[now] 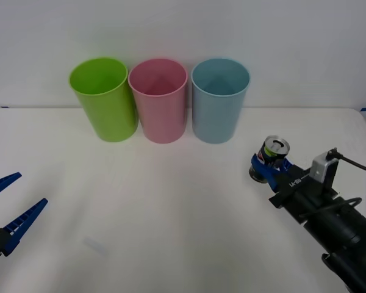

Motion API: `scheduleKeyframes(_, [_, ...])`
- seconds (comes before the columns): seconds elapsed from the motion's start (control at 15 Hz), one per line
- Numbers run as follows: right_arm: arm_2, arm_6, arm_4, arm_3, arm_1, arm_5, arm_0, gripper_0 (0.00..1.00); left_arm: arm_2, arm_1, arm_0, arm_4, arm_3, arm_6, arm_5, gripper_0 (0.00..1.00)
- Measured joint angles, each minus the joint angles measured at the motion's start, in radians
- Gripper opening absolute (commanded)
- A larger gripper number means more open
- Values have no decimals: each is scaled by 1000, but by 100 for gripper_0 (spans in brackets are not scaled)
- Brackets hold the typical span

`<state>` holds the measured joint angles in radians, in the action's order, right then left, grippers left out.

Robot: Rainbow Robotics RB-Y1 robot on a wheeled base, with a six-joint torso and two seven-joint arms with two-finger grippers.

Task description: Grasp the object on the table and drop it into the matching bin: aluminum can to the light blue bin, PET bottle to the pink bin.

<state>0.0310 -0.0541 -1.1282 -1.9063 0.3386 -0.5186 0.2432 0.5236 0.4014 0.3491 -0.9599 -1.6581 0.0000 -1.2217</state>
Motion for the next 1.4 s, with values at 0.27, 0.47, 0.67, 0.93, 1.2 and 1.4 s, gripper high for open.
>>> scheduleKeyframes(0.27, [4,-134,-29,-112,45,8,-9,0,0,0,0,0,0,0,0,100])
scheduleKeyframes(0.47, [0,-227,-58,-163,88,31,-58,0,0,0,0,0,0,0,0,100])
scheduleKeyframes(0.67, [1,-333,-138,-169,102,57,-143,0,0,0,0,0,0,0,0,100])
scheduleKeyframes(0.93, [0,-427,-221,-106,93,66,-268,0,0,0,0,0,0,0,0,100])
scheduleKeyframes(1.2, [1,-434,-291,32,50,66,-426,0,0,0,0,0,0,0,0,100])
scheduleKeyframes(1.4, [-19,-438,-371,149,-9,66,-531,0,0,0,0,0,0,0,0,100])
